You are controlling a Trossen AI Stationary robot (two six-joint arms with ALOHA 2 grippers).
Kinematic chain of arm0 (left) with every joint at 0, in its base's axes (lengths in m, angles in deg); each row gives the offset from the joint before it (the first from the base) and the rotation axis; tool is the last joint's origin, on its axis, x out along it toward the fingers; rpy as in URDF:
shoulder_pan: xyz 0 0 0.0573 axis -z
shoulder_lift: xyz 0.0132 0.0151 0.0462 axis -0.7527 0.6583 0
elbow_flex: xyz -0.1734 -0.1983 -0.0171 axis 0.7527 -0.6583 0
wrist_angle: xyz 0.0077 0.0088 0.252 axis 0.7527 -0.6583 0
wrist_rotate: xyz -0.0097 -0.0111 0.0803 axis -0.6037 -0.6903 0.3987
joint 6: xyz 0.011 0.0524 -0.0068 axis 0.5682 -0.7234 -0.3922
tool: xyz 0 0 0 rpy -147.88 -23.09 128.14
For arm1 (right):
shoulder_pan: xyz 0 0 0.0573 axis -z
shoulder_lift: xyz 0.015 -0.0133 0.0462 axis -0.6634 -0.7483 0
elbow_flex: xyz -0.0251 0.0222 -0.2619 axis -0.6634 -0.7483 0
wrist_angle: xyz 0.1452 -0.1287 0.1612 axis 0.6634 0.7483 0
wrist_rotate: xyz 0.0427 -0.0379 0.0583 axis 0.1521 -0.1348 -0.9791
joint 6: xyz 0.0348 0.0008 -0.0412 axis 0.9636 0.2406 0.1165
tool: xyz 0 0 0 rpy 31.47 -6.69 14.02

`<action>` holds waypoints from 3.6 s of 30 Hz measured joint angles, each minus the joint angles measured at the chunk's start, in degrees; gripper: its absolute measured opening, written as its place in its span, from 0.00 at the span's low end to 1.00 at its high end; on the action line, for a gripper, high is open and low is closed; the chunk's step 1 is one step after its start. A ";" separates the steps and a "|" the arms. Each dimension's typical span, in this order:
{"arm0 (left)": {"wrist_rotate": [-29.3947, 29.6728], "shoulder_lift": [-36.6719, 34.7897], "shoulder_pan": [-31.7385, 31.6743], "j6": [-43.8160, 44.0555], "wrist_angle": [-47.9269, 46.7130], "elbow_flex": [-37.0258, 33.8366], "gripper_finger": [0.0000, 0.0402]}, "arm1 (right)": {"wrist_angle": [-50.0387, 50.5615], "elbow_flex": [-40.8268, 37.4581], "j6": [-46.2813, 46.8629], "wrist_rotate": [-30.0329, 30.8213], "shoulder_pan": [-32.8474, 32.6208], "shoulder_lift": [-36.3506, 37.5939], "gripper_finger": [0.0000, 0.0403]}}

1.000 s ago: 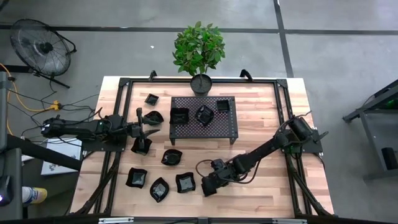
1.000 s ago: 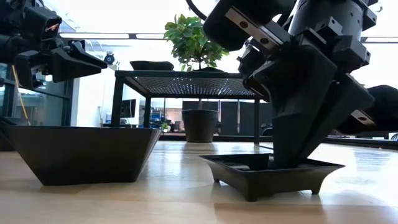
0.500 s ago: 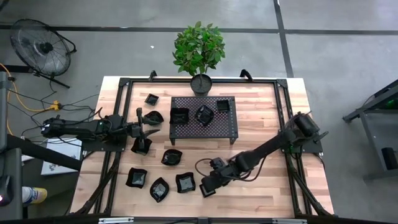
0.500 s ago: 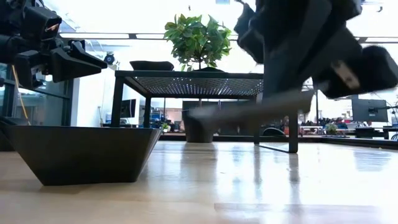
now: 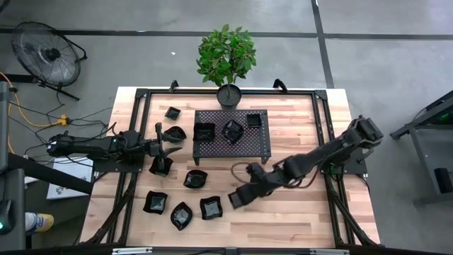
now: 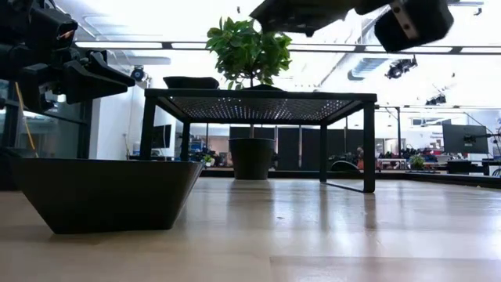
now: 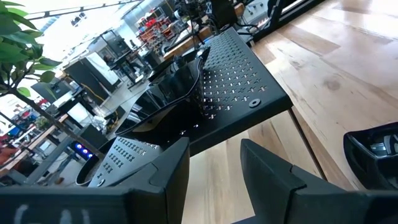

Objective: Pick & Place Mini shaped plates
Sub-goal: Stack the black square plate on top of the other black square plates on the shelf

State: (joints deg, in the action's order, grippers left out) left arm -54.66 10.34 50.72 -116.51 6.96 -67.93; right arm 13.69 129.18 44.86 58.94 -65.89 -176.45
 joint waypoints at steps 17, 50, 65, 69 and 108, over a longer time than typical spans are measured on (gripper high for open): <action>-0.02 -0.02 0.00 0.01 0.00 -0.01 0.35 | 19.54 -0.02 -20.53 4.50 20.28 19.62 0.01; 0.00 -0.01 0.00 0.01 0.00 0.00 0.35 | 16.29 -0.13 -38.37 -13.58 50.63 11.52 0.02; 0.02 -0.01 0.00 0.02 0.00 0.00 0.35 | 21.92 -0.24 -38.35 -10.22 39.81 18.51 0.07; 0.02 0.00 0.00 0.02 0.00 -0.02 0.35 | 24.27 -0.24 -38.48 -7.83 35.64 21.01 0.07; 0.03 -0.02 0.00 0.02 0.00 0.00 0.35 | -21.68 -45.03 -25.95 1.58 7.27 45.63 0.04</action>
State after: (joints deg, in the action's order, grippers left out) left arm -54.63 10.32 50.72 -116.50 6.96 -67.93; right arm -7.99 84.14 18.91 60.52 -58.62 -130.82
